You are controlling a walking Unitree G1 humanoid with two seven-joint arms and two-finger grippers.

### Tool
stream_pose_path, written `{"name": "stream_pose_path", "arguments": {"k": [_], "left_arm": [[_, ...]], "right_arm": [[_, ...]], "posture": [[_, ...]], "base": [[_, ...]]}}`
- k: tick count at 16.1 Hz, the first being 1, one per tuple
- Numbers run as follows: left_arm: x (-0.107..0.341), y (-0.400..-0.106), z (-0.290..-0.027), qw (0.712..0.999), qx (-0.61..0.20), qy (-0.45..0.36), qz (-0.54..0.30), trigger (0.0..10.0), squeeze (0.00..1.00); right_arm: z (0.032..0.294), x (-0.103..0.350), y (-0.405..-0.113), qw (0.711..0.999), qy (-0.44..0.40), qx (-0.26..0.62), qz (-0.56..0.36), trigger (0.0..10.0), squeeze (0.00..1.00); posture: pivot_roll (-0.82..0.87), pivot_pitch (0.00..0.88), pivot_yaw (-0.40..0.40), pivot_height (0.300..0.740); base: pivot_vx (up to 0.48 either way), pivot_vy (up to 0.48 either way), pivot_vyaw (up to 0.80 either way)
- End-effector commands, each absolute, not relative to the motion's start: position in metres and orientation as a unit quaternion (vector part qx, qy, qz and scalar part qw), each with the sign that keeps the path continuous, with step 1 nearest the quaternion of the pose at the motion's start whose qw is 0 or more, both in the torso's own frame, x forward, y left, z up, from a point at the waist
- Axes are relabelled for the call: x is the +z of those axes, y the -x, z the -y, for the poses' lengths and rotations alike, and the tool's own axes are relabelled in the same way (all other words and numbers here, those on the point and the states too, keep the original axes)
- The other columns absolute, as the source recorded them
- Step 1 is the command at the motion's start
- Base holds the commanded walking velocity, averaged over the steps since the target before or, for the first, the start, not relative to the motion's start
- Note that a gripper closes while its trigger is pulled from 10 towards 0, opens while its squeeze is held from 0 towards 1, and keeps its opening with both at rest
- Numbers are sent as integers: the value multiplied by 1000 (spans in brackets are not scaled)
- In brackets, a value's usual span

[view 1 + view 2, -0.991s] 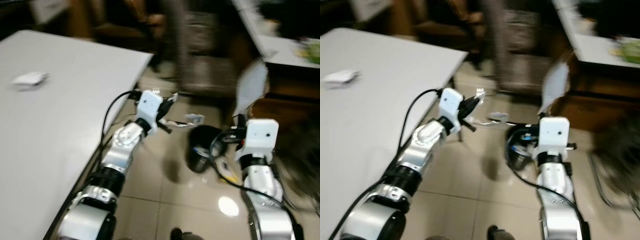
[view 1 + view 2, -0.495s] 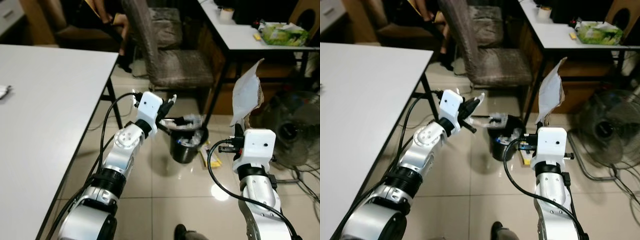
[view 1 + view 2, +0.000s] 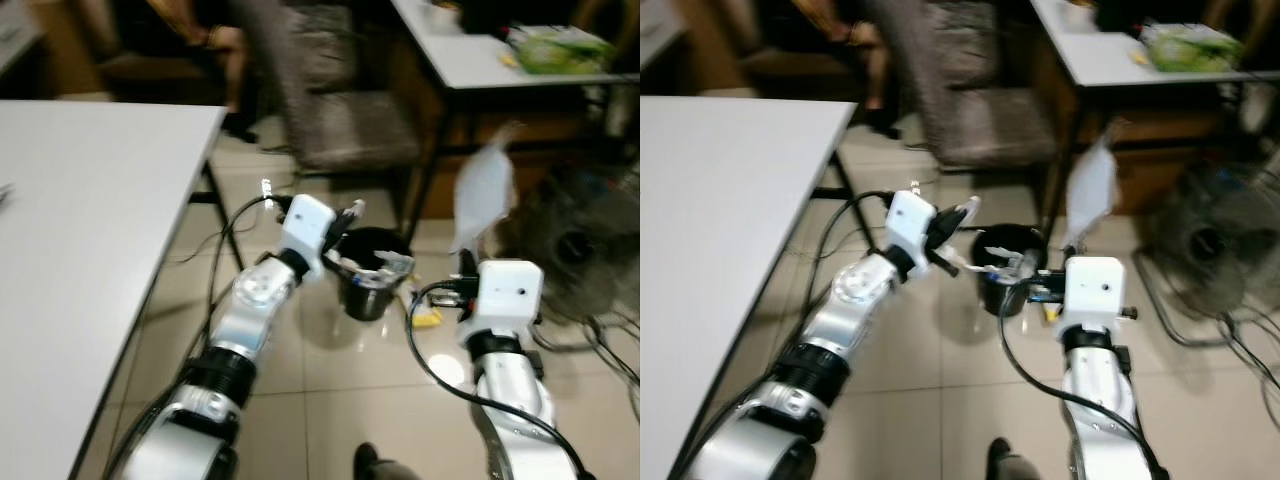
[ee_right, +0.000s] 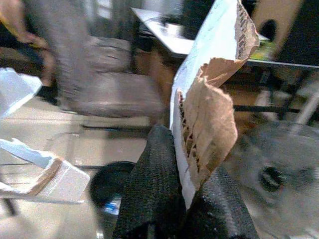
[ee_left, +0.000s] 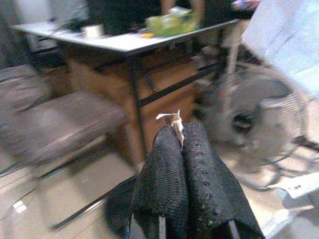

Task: Picking trash to rubbish bin

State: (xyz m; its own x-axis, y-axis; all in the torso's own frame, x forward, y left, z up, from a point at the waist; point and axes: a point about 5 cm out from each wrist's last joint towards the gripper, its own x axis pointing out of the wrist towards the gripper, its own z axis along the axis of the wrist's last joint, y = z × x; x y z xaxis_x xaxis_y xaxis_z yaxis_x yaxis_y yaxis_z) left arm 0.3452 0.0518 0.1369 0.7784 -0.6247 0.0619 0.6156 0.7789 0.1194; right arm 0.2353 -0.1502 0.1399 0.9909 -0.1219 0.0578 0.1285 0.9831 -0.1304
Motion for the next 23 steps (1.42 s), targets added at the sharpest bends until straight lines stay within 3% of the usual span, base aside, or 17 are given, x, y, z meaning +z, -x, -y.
{"name": "stream_pose_path", "arguments": {"k": [1,14,18,23], "left_arm": [[138,-346,-57,942,-328,-55,48,10000,0],[135,-345,-56,944,-326,-44,37,10000,0],[133,-342,-54,939,-339,-47,34,10000,0],[133,-343,-54,939,-339,-52,32,10000,0]], "right_arm": [[149,143,-235,995,66,-63,29,10000,0],[147,145,-240,996,66,-58,34,10000,0],[145,146,-241,996,66,-52,41,10000,0],[143,147,-242,995,71,-47,44,10000,0]], "posture": [[54,110,30,740],[54,109,31,740],[55,108,31,740],[56,108,32,740]], "base": [[0,0,-788],[0,0,-773],[0,0,0],[314,0,0]]}}
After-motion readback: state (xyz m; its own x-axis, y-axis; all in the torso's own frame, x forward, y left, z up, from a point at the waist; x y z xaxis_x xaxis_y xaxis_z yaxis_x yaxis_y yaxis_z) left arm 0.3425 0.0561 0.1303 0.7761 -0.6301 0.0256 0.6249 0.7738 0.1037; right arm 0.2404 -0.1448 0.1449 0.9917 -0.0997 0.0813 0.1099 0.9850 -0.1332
